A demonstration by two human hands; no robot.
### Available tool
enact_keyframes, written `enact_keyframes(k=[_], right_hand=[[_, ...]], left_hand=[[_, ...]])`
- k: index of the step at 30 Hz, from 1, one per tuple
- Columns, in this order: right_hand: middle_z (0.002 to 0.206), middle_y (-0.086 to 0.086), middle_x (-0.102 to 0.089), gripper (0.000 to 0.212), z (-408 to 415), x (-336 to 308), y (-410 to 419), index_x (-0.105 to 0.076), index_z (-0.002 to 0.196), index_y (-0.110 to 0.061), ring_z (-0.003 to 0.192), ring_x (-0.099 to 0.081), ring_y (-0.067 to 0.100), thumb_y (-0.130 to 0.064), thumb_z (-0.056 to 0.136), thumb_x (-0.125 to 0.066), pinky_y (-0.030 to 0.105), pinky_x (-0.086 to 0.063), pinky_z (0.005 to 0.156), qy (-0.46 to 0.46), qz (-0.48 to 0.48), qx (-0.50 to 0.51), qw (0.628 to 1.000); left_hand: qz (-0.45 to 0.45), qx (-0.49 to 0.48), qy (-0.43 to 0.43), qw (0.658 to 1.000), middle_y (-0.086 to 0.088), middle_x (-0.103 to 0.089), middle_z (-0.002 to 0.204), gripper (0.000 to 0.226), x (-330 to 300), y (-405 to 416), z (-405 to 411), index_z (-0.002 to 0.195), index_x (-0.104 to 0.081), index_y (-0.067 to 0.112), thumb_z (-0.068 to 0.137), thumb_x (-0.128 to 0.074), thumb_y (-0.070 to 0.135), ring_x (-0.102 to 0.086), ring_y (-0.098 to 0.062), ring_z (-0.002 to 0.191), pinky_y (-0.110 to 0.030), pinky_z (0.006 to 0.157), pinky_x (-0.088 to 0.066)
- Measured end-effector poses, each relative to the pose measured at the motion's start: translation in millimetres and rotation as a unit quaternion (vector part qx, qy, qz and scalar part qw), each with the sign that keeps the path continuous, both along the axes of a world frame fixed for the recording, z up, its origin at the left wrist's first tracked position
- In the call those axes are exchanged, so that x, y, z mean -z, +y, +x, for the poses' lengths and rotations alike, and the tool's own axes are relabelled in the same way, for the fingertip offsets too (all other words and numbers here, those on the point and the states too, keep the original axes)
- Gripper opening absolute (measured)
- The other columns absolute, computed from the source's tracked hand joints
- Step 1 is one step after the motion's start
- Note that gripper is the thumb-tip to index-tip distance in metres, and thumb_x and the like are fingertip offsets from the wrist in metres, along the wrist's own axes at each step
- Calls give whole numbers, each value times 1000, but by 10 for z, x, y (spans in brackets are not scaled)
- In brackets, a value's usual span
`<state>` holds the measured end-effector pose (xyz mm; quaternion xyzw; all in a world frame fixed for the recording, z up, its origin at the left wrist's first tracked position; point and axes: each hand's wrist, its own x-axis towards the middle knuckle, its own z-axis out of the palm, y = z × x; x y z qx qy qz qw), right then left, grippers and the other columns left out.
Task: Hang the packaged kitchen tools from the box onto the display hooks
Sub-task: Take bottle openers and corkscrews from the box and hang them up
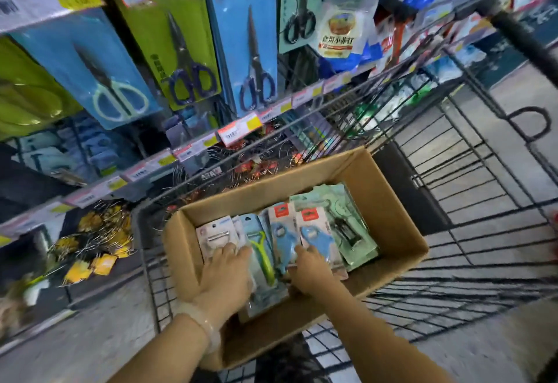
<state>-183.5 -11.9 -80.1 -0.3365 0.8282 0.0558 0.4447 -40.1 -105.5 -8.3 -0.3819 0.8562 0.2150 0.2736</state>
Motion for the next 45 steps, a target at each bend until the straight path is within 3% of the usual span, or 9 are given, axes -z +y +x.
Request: enact_keyframes(k=[5, 10, 22, 29, 32, 36, 39, 42, 45], right_hand=[[137, 18, -39, 52, -240, 345, -92, -33, 137, -7, 125, -43, 35, -24, 93, -53, 38, -36, 103, -27, 12, 15, 999], [143, 18, -37, 79, -280, 679, -276, -11, 149, -9, 127, -43, 35, -21, 89, -60, 41, -40, 101, -45, -2, 129, 991], [120, 20, -60, 30, -388, 1066, -547, -55, 120, 3, 111, -57, 32, -13, 95, -48, 32, -47, 85, -15, 12, 160, 987], [104, 11, -59, 4, -181, 648, -307, -49, 99, -8, 98, -57, 26, -8, 96, -45, 32, -45, 79, -83, -70, 249, 962], [96, 11, -57, 6, -109, 392, -107, -49, 96, -11, 91, -55, 24, -5, 95, -48, 35, -46, 81, -141, -135, 273, 942], [91, 14, -63, 6, -31, 2, -74, -57, 96, -3, 80, -62, 20, -3, 95, -51, 21, -51, 66, -289, -174, 352, 873], [81, -3, -59, 7, -41, -64, -170, -57, 94, -9, 73, -56, 6, -4, 95, -52, 8, -46, 61, -307, -193, 336, 869], [90, 1, -60, 19, -193, 108, -214, -60, 110, -2, 89, -57, 16, -9, 92, -57, 24, -47, 86, -247, -192, 318, 895], [103, 6, -62, 27, -510, 403, -56, -57, 114, -4, 95, -60, 24, -14, 89, -61, 35, -50, 84, -112, -141, 288, 941]], left_hand=[[16, -61, -2, 998, -4, -35, 144, 70, 171, 66, -35, 149, -19, 23, 91, -55, 37, -33, -23, 132, -31, 108, -30], [45, -129, -9, 991, -1, -35, 144, 62, 355, 172, -38, 146, -27, 26, 92, -54, 40, -34, -21, 131, -33, 109, -32], [69, -202, 9, 977, -1, -30, 149, 61, 585, 149, -28, 147, -28, 23, 93, -54, 36, -27, -19, 138, -32, 114, -27], [108, -228, 18, 967, -4, -38, 144, 60, 537, 182, -99, 146, -30, 18, 93, -55, 34, -34, -20, 134, -29, 111, -29], [182, -376, 92, 904, -1, -50, 132, 56, 521, 201, -79, 136, -42, 16, 87, -66, 27, -47, -15, 123, -30, 106, -37], [269, -610, 216, 713, -13, -68, 109, 38, 462, 258, -113, 116, -56, 8, 81, -72, 6, -67, -27, 97, -48, 91, -52], [225, -633, 246, 699, -8, -68, 103, 31, 436, 293, -171, 112, -56, 12, 84, -68, 5, -66, -23, 92, -40, 85, -54], [205, -630, 249, 707, -9, -66, 105, 33, 428, 279, -196, 115, -54, 8, 85, -67, 8, -66, -23, 91, -40, 82, -55], [222, -622, 241, 711, -8, -65, 109, 32, 425, 279, -218, 115, -51, 12, 87, -66, 9, -66, -22, 94, -45, 86, -55]])
